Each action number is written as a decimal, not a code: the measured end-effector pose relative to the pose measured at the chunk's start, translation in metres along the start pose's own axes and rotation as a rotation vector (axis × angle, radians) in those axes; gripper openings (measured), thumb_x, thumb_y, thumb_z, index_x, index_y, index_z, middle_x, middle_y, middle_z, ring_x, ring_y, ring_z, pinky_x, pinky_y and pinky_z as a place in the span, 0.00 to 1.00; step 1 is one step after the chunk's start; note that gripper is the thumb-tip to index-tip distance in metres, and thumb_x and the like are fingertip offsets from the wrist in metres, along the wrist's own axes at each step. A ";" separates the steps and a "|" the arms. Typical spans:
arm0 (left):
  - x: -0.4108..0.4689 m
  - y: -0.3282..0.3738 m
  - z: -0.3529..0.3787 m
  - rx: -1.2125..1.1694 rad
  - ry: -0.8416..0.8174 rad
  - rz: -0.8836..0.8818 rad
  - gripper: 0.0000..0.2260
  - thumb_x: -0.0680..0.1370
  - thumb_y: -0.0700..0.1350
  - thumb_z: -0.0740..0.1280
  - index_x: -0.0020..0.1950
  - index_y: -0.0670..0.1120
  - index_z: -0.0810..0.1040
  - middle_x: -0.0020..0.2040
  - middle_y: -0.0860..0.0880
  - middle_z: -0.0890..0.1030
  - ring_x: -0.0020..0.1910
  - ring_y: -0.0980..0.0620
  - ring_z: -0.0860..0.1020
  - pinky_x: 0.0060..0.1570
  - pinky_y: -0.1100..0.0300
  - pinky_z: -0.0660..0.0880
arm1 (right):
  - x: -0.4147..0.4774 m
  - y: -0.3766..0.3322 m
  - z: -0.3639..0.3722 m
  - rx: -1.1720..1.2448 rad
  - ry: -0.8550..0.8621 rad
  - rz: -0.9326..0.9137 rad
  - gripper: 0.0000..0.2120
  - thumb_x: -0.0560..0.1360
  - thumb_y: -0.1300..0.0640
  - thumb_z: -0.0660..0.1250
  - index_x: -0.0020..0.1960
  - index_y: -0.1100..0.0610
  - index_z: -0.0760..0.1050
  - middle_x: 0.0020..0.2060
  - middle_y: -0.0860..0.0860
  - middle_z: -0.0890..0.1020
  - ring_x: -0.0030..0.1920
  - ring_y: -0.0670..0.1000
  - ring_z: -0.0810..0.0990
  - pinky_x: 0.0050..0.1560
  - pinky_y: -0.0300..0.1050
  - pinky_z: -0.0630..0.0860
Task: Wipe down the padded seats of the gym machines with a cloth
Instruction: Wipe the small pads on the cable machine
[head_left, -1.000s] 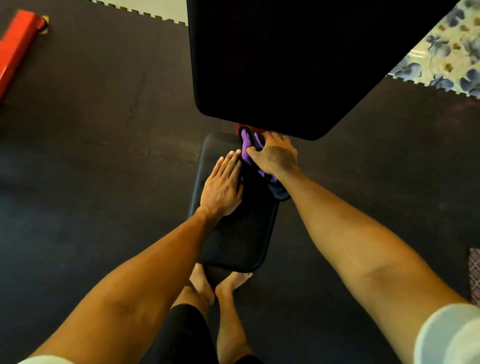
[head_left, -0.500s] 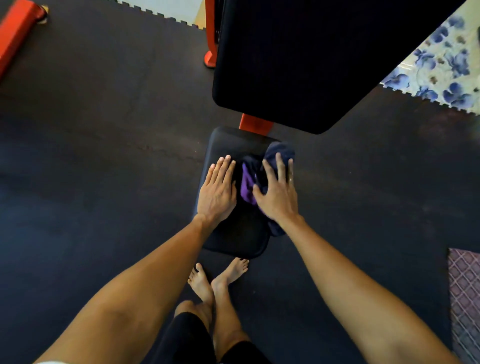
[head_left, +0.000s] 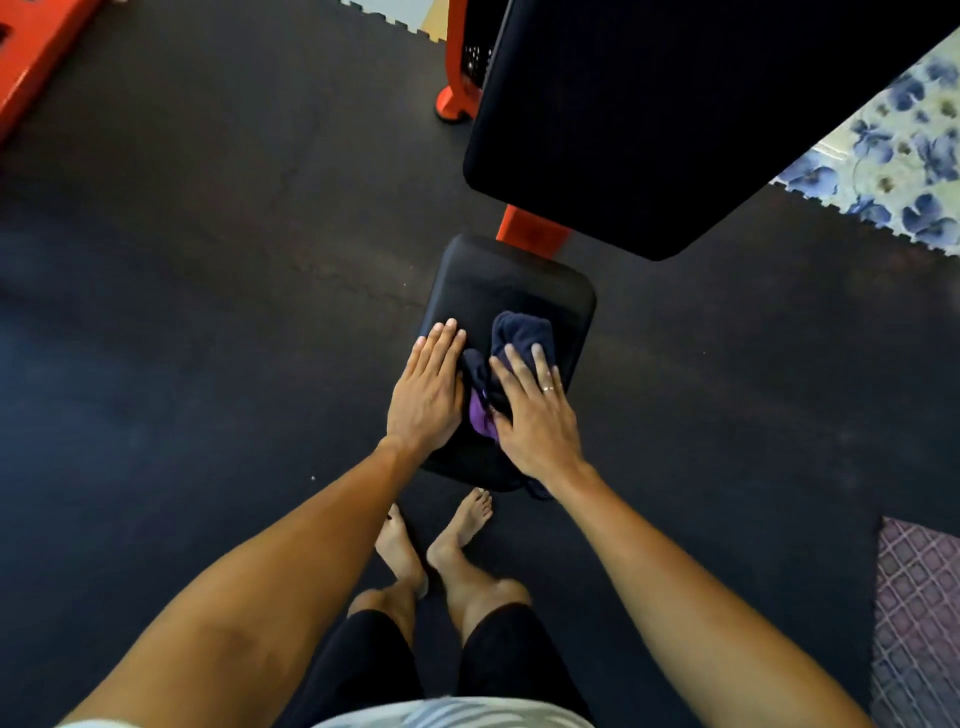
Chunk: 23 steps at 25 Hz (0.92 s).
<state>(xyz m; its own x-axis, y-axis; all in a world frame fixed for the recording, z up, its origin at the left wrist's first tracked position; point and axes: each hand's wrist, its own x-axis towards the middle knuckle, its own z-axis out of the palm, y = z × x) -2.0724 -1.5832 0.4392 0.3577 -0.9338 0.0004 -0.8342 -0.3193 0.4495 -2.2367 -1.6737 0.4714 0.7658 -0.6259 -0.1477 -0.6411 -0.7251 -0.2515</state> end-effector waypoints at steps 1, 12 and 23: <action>-0.002 0.001 -0.001 -0.002 0.011 -0.015 0.25 0.85 0.47 0.51 0.81 0.40 0.60 0.82 0.42 0.58 0.82 0.47 0.54 0.80 0.48 0.52 | 0.002 0.006 -0.003 -0.017 -0.017 -0.019 0.34 0.80 0.48 0.67 0.82 0.49 0.58 0.83 0.48 0.55 0.83 0.55 0.44 0.81 0.59 0.52; -0.006 0.010 0.003 0.004 0.031 -0.150 0.25 0.86 0.50 0.49 0.82 0.42 0.55 0.83 0.44 0.53 0.82 0.48 0.49 0.81 0.49 0.49 | 0.097 0.004 -0.025 -0.038 -0.036 -0.067 0.33 0.80 0.51 0.66 0.82 0.53 0.60 0.82 0.51 0.58 0.82 0.60 0.46 0.80 0.62 0.48; -0.007 0.051 0.011 -0.074 0.132 -0.544 0.25 0.86 0.48 0.54 0.82 0.45 0.55 0.83 0.46 0.52 0.82 0.50 0.48 0.81 0.50 0.45 | 0.145 0.049 -0.043 -0.101 -0.152 -0.199 0.37 0.77 0.42 0.64 0.82 0.50 0.58 0.82 0.51 0.57 0.82 0.62 0.48 0.79 0.64 0.52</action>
<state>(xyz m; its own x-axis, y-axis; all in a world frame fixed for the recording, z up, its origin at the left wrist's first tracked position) -2.1219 -1.5944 0.4524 0.7812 -0.6085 -0.1396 -0.4851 -0.7324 0.4779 -2.1594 -1.8124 0.4789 0.8712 -0.4233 -0.2487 -0.4730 -0.8595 -0.1940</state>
